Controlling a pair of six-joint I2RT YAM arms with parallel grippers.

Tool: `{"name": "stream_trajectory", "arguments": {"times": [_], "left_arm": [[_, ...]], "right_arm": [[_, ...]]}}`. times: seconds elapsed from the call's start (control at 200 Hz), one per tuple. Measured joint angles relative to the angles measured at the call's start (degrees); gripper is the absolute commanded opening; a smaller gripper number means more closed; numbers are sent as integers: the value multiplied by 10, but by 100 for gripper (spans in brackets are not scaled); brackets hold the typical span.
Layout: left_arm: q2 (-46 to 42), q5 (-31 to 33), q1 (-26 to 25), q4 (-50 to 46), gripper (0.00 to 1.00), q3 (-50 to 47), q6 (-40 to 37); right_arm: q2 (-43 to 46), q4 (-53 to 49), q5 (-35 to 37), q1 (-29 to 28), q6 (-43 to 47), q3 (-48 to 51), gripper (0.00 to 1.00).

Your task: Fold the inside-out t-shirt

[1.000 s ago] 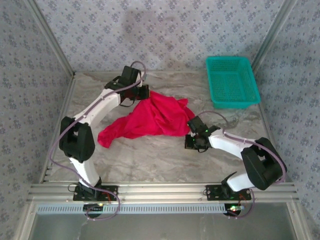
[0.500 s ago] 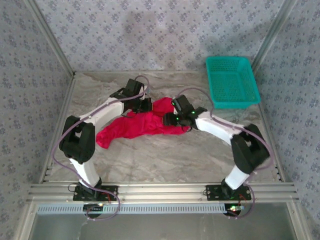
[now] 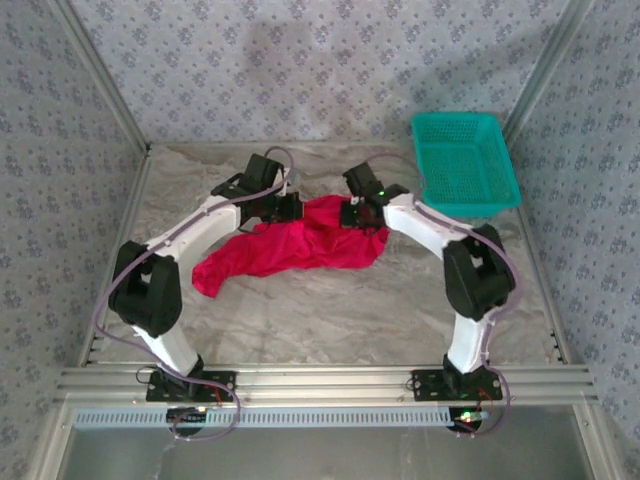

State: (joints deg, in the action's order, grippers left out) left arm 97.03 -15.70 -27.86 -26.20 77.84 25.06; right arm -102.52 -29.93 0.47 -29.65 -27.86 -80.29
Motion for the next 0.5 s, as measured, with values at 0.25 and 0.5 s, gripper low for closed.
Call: {"name": "stream_trajectory", "arguments": {"times": [0.25, 0.5], "left_arm": [[-33, -40, 1, 9, 8, -12, -3], [-24, -63, -16, 35, 8, -32, 17]], "right_arm": [[190, -20, -61, 77, -12, 83, 0], [95, -4, -71, 91, -17, 76, 12]]}}
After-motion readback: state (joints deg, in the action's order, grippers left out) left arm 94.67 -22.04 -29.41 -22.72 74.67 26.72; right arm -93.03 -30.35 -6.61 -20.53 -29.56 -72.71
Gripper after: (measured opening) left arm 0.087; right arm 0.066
